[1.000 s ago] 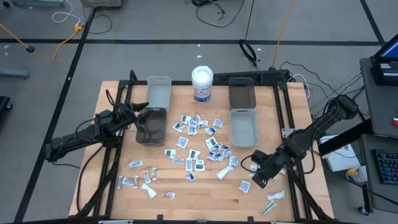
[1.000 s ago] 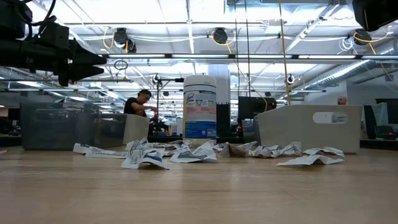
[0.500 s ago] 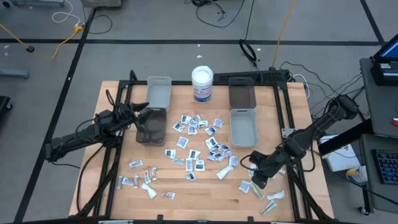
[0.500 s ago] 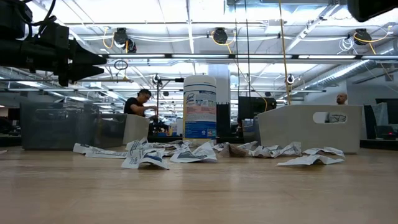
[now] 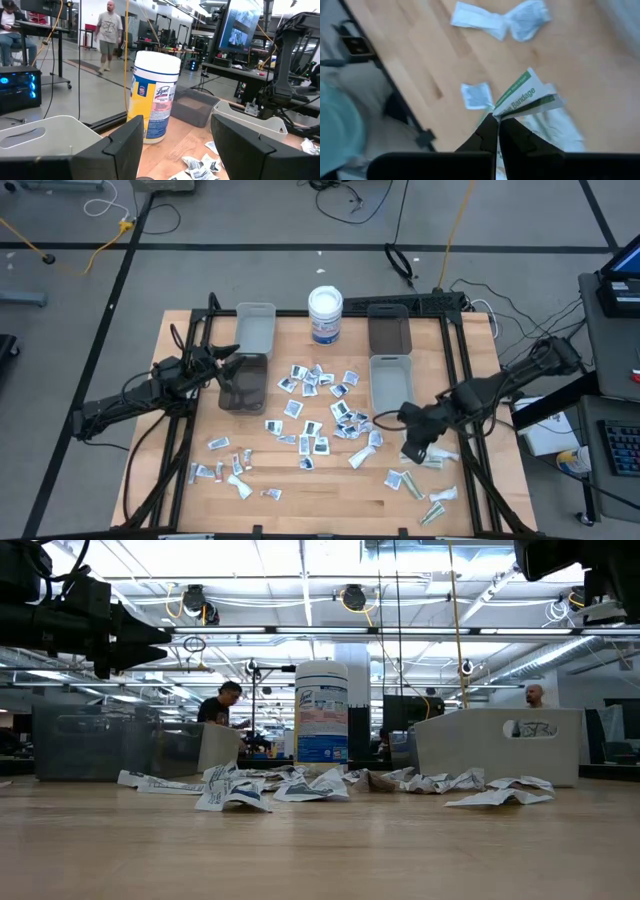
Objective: Pick & Place First Aid Supplies
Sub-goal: Put the green bandage into the right black bin
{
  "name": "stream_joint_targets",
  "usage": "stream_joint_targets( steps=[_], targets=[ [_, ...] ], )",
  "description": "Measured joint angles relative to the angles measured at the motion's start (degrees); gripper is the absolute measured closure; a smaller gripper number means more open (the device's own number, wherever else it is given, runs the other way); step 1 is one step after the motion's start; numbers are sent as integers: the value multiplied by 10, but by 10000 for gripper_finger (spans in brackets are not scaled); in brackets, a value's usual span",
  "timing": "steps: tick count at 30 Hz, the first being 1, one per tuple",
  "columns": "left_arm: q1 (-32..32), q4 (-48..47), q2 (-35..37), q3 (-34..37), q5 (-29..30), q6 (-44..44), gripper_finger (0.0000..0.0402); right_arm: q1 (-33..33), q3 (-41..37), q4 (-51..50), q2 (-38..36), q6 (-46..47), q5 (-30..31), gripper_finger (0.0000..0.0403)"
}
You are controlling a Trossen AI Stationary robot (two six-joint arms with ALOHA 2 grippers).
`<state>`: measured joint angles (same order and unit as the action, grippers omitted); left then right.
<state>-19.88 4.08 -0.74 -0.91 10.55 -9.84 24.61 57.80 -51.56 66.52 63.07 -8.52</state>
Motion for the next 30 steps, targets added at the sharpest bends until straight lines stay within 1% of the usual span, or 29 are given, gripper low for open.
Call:
stream_joint_targets(
  steps=[4, 13, 20, 24, 30],
  targets=[
    [0, 0, 0, 0, 0, 0, 165, -13, 36, -66, 15, -57, 10, 403],
    [0, 0, 0, 0, 0, 0, 165, -22, 105, -155, 72, -205, 10, 403],
    [0, 0, 0, 0, 0, 0, 165, -42, 141, -177, 110, -337, 11, 403],
    [0, 0, 0, 0, 0, 0, 165, -78, 143, -177, 115, -379, 14, 403],
    [0, 0, 0, 0, 0, 0, 165, -179, 143, -177, 114, -404, 70, 403]
  ],
)
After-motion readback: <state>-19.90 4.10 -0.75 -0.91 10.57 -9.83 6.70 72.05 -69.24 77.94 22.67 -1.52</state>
